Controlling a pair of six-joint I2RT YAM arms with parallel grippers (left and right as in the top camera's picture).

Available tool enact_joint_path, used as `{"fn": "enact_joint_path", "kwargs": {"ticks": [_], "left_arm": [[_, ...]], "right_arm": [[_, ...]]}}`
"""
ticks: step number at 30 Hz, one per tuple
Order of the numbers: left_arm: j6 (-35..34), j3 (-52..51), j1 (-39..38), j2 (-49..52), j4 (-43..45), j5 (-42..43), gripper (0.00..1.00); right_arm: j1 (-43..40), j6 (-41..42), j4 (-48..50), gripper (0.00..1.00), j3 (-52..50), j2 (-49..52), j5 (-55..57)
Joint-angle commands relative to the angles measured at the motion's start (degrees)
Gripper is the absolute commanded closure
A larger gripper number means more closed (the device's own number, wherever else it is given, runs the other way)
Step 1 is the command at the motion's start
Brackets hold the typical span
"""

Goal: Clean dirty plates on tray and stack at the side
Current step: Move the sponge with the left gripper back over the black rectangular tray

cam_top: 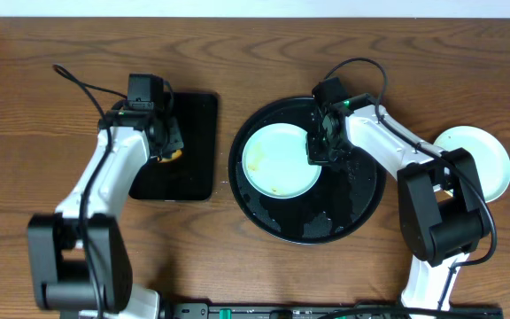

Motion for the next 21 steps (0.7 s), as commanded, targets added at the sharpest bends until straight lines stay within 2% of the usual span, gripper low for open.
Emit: {"fn": "enact_joint_path", "kwargs": {"ticks": [1,7,9,11,13,16,20,21], "left_arm": [[0.9,-0.5,0.7,3.1,0.2,2.5,0.83],[1.1,-0.5,0.7,8.2,0.9,5.2,0.83],[4.8,-0.5,0.7,9.6,1.2,12.2,0.92],[9.2,-0.5,0.7,10.2,1.5,21.0,0.92],[11.5,-0.5,0.7,10.2,1.6,25.6,0.92],[11.4,-0.5,1.0,10.2,2.0,19.9,0.92],[1.8,-0.5,2.6,10.2,0.0,2.7,0.92],[0.3,-0.5,2.9,10.2,-0.5,0.7,0.93]], "right_arm": [[-0.7,-1.1,-1.6,0.99,-2.4,1.9,7.0],[-0.7,-1.0,-1.6,0.99,-2.4,1.9,7.0],[-0.7,-1.0,-1.6,0.99,-2.4,1.9,7.0],[-0.7,-1.0,-1.6,0.99,-2.4,1.9,7.0],[-0.7,-1.1,-1.6,0.99,-2.4,1.9,7.0],[-0.7,-1.1,-1.6,0.99,-2.4,1.9,7.0],[-0.7,-1.1,-1.6,0.99,-2.4,1.9,7.0],[-0.7,-1.1,-1.6,0.99,-2.4,1.9,7.0]]}}
